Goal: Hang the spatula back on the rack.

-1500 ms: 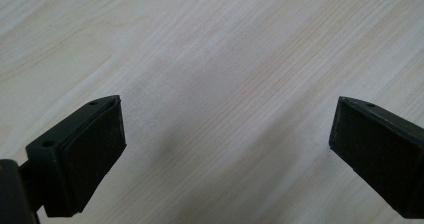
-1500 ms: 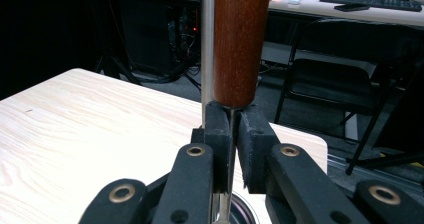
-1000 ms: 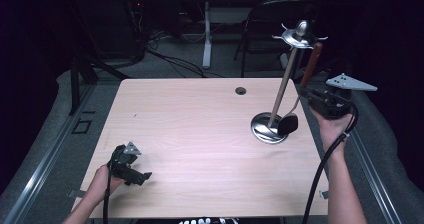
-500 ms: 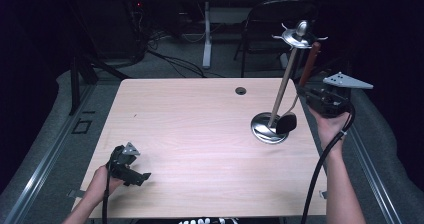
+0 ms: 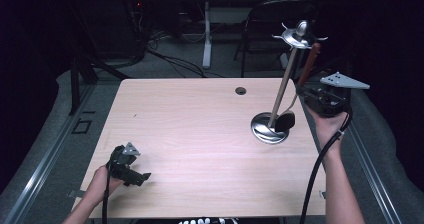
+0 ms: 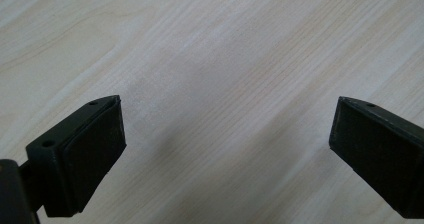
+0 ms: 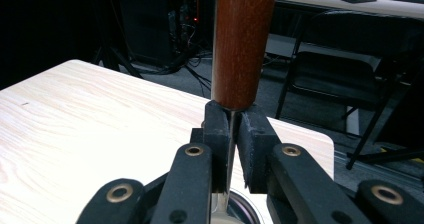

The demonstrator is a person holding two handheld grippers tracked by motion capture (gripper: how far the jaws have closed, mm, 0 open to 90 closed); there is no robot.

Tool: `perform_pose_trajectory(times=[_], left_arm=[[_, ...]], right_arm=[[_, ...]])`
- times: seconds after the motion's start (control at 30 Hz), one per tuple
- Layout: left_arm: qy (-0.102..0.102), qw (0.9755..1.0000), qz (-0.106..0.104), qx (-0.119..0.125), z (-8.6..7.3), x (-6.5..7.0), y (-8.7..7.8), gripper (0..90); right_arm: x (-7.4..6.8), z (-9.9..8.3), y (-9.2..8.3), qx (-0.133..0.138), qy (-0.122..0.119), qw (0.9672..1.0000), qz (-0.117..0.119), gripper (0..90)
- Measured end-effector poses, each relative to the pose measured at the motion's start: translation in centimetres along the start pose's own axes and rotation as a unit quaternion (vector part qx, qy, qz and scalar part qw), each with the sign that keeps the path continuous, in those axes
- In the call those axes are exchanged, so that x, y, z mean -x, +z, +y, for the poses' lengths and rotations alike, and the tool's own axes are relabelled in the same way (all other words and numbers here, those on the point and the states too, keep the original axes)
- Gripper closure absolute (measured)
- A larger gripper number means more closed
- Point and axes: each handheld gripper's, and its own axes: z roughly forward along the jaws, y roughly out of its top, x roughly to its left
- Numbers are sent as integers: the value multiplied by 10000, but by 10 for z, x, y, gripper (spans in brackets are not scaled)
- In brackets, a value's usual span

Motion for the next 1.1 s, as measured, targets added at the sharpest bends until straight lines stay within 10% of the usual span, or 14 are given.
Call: perform_pose_trajectory(times=[0.67,1.1], left_arm=[[19,10000,2,1,0,0,0,13],[49,10000,-6,4,1,0,0,14]], right_arm=[[-3,0,-1,92,-50,9998,-140,771],[-11,-3,3,-516,-133,9986,63,349]])
